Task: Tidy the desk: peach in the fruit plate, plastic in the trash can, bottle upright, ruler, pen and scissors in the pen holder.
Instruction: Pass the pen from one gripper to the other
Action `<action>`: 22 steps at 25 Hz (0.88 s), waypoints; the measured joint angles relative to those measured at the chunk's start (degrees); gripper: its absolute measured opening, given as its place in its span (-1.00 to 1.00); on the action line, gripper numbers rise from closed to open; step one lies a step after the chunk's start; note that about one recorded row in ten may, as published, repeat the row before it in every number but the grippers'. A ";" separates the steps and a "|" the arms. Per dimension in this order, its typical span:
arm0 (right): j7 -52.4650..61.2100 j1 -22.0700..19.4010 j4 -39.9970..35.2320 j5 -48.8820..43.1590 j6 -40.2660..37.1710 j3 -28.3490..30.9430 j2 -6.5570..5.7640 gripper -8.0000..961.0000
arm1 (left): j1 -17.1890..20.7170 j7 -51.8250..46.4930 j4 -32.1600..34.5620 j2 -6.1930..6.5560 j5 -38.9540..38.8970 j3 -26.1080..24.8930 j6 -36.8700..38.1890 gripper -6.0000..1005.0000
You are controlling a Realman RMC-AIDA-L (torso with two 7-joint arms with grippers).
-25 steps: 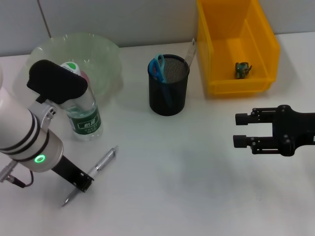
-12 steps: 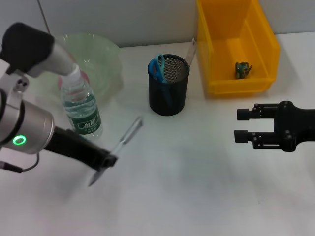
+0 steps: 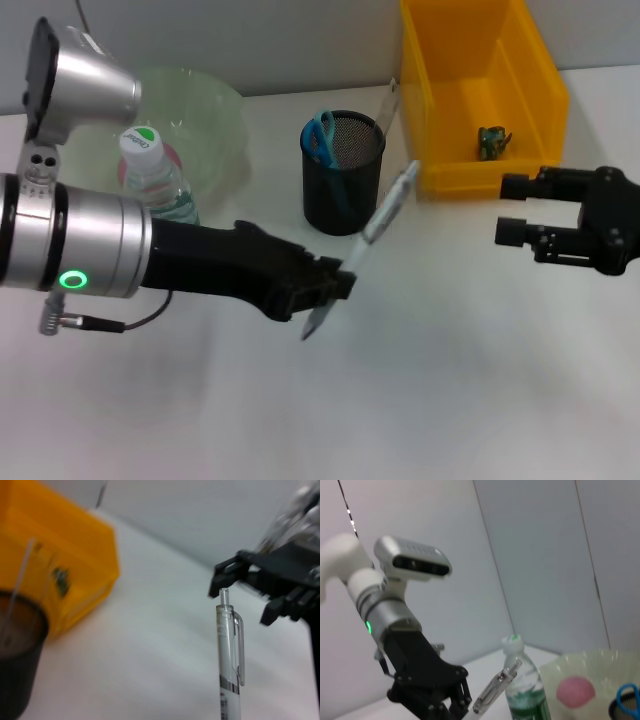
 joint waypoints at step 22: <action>-1.82 2.27 0.47 0.25 -7.25 4.78 4.95 0.36 | -3.15 38.81 -29.01 -0.04 -28.20 -0.05 -1.86 -0.72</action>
